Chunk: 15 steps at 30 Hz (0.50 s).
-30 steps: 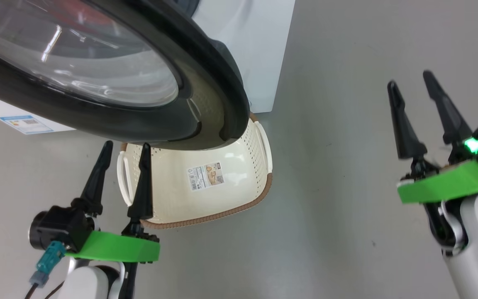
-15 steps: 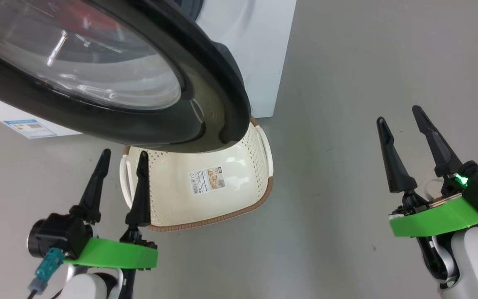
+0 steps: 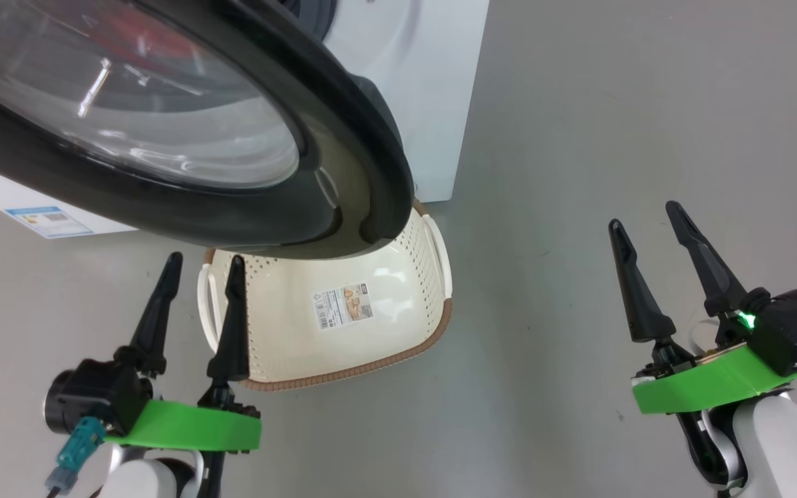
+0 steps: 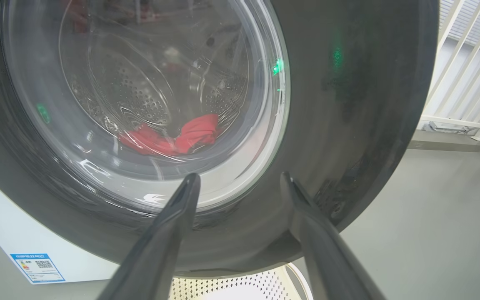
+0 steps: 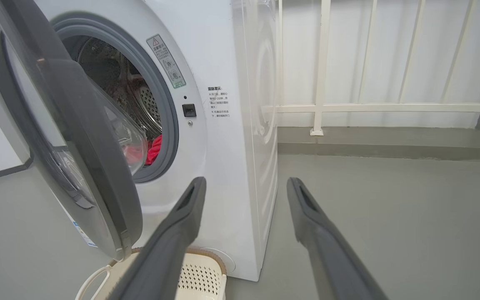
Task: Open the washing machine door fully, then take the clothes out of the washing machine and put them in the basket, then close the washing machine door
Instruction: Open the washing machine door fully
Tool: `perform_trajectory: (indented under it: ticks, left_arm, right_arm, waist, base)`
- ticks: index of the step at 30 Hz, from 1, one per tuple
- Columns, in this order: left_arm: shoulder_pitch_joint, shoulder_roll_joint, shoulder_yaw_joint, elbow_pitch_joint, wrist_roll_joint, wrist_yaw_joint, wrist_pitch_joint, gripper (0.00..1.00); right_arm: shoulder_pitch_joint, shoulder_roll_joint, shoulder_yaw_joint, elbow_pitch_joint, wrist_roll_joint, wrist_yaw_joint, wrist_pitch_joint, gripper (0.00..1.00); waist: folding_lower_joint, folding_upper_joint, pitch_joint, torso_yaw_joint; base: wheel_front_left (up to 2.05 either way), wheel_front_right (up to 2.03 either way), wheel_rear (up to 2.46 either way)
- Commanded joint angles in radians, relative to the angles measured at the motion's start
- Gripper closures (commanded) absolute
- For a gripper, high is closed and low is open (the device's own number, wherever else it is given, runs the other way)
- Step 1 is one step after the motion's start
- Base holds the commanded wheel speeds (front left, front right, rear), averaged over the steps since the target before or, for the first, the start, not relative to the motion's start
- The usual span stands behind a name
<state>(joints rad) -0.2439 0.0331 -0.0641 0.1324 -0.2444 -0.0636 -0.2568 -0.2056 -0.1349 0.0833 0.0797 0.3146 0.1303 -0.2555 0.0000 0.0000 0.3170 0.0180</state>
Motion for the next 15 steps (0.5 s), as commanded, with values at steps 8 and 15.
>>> perform_trajectory:
  ticks: [8,15]
  left_arm:
    - [0.013,0.017,0.022,-0.019,0.008,-0.006,-0.005,0.0]
    - [0.009,0.017,0.021,-0.017,0.003,-0.006,-0.005,0.0]
  right_arm:
    - [0.008,-0.004,0.031,-0.003,0.009,0.0,-0.006,0.0]
    - [-0.032,0.007,0.062,0.024,0.117,0.0,-0.006,1.0]
  waist:
    - [0.0,0.0,-0.005,0.0]
    - [0.0,0.0,-0.008,0.011]
  base:
    - [0.0,0.0,0.0]
    - [0.0,0.0,0.0]
